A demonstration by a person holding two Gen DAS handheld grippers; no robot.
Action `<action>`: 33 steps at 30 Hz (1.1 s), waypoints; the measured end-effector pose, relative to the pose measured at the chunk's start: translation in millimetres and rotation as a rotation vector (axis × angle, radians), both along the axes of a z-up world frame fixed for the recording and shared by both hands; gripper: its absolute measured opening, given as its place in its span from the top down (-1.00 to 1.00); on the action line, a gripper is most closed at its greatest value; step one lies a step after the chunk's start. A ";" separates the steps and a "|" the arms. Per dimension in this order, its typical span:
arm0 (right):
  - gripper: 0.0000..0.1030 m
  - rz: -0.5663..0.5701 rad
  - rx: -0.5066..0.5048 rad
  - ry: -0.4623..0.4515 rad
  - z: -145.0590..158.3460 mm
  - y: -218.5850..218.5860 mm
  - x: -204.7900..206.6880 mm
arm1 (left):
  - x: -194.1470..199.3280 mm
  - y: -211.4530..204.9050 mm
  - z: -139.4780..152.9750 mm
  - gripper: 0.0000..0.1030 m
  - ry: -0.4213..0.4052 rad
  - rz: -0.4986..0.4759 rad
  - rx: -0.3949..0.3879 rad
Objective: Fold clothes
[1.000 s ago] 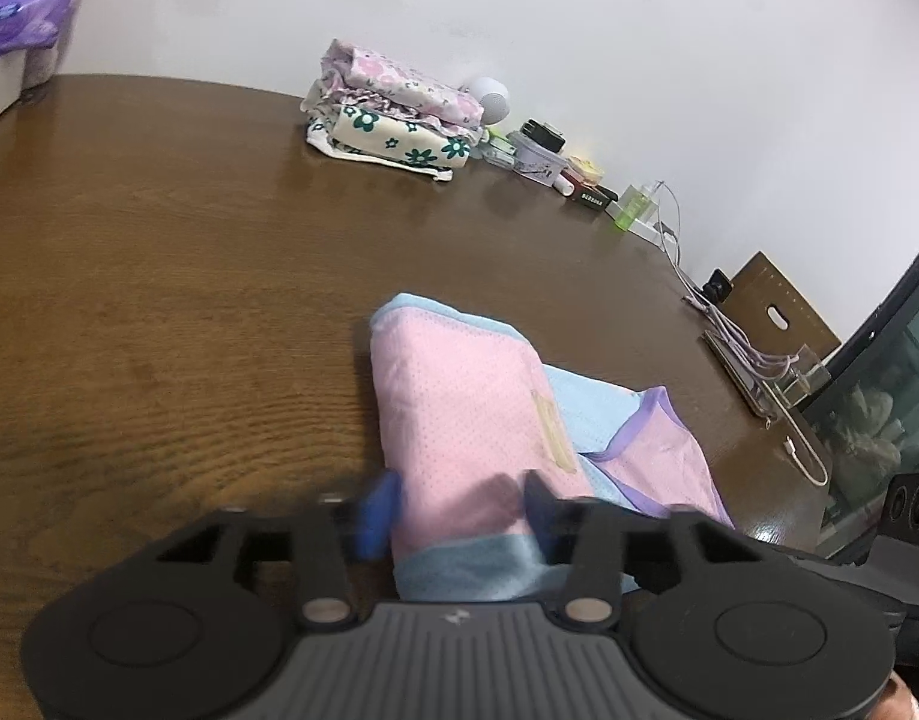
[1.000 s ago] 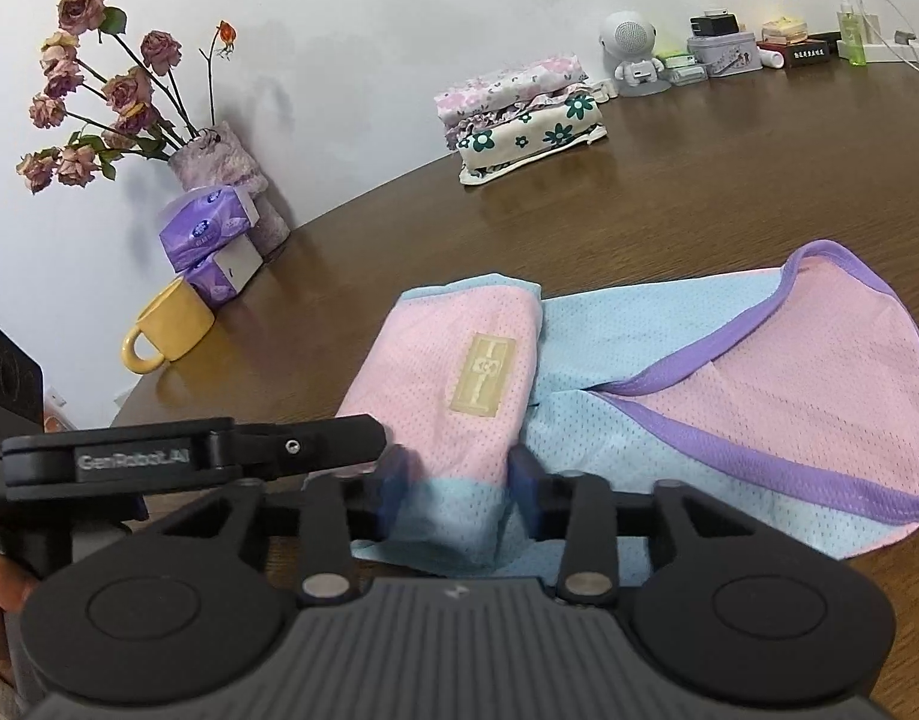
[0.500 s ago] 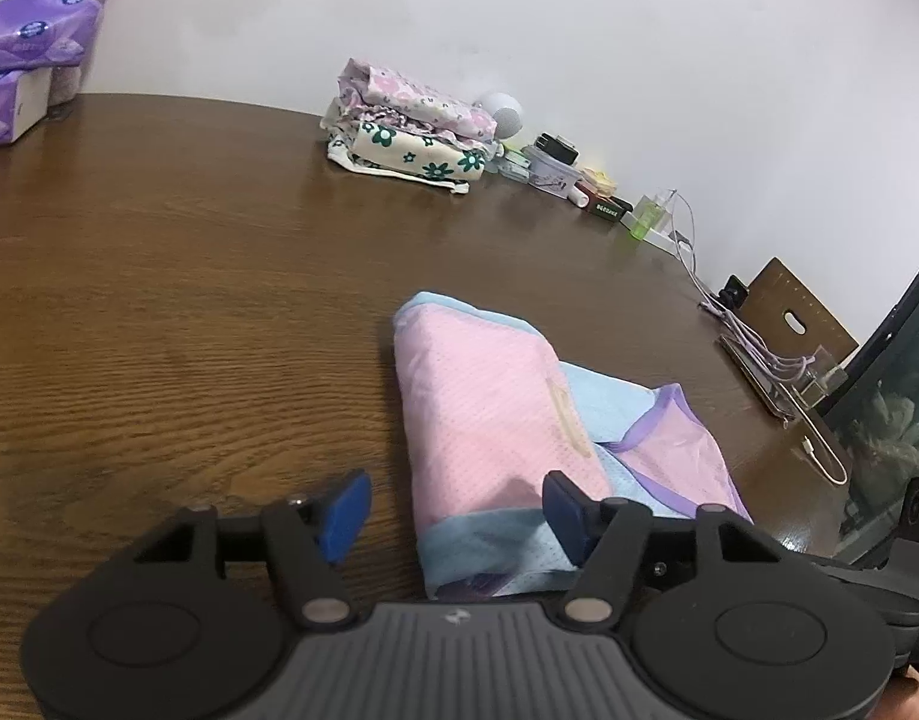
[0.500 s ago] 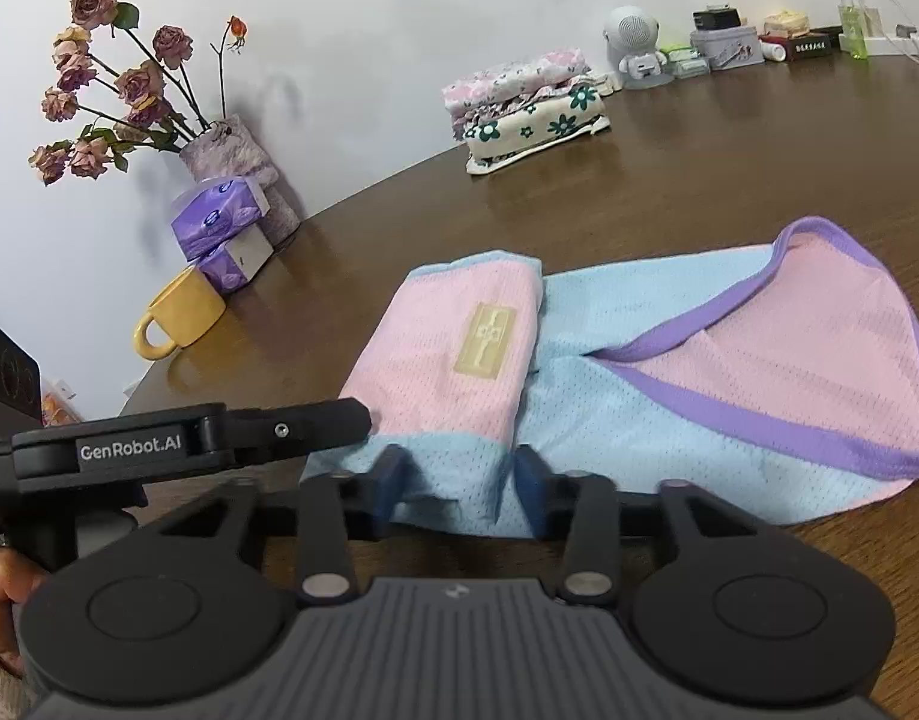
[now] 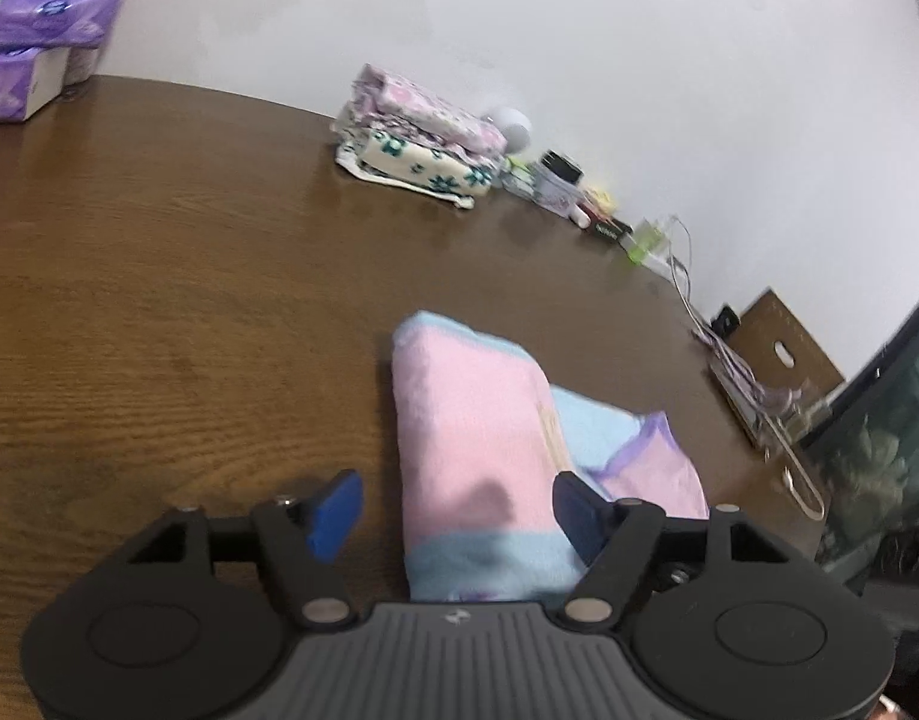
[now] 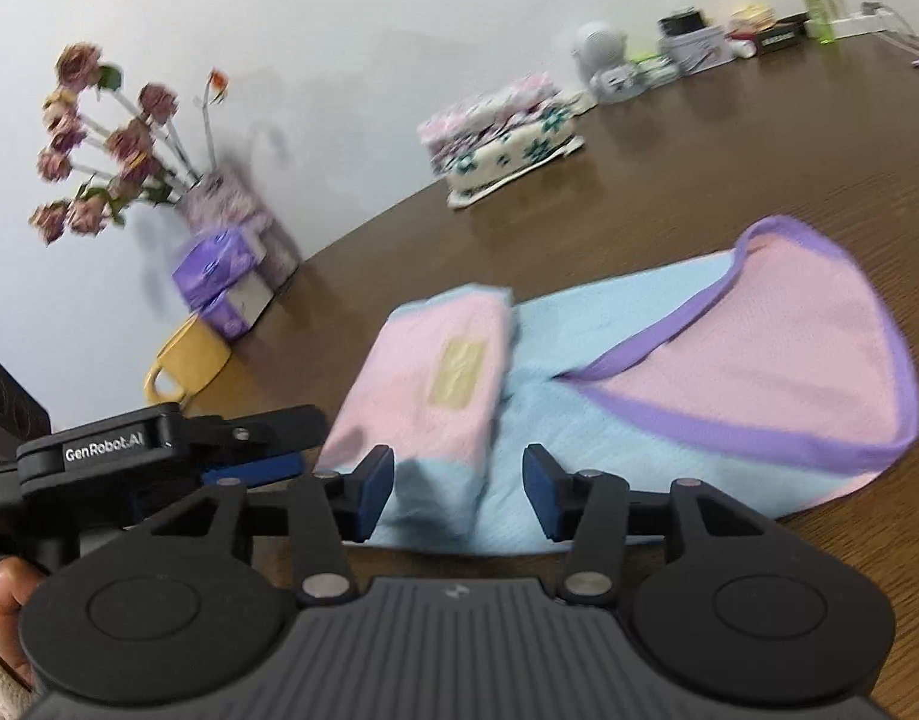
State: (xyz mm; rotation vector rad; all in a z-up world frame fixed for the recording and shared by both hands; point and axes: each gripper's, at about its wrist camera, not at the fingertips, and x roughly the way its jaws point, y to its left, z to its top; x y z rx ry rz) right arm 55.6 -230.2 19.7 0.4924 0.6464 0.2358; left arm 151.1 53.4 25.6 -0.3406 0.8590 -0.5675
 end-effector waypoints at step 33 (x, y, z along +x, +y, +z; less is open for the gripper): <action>0.01 0.045 0.021 -0.021 -8.4 -75.5 16.3 | 24.2 -56.4 25.1 0.81 -0.065 -0.053 0.237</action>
